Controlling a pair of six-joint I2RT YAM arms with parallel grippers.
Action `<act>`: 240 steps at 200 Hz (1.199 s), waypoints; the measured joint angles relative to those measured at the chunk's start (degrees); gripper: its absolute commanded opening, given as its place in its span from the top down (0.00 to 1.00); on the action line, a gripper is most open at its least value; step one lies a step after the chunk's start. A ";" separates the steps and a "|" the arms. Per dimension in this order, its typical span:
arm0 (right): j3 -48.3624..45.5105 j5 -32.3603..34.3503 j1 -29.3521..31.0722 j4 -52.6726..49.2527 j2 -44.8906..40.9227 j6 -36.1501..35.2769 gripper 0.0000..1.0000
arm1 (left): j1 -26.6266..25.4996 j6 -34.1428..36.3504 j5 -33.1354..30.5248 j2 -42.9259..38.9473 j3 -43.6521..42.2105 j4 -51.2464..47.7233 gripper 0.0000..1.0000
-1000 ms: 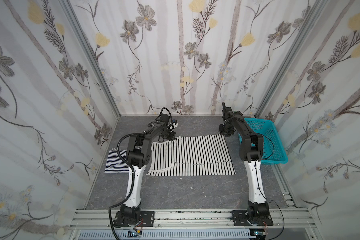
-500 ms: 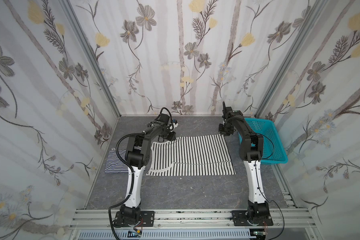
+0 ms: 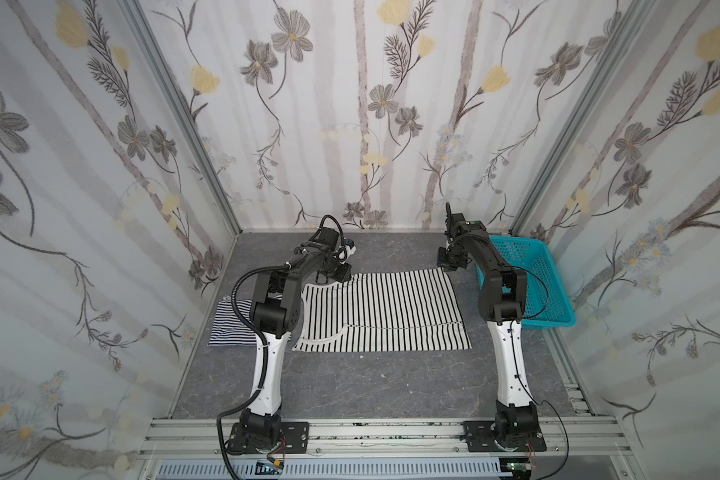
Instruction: Fold and stack the tank tops
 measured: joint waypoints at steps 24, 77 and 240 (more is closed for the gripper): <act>-0.09 0.00 0.02 -0.07 0.00 -0.07 1.00 | 0.09 0.33 0.00 -0.37 -0.09 -0.11 1.00; -13.35 0.02 0.48 4.28 -9.42 -0.33 1.00 | 0.59 0.13 0.35 -3.82 -0.09 -0.37 1.00; -54.73 2.32 1.46 21.84 -39.82 2.36 1.00 | -1.38 0.76 0.39 -20.02 -20.11 0.22 1.00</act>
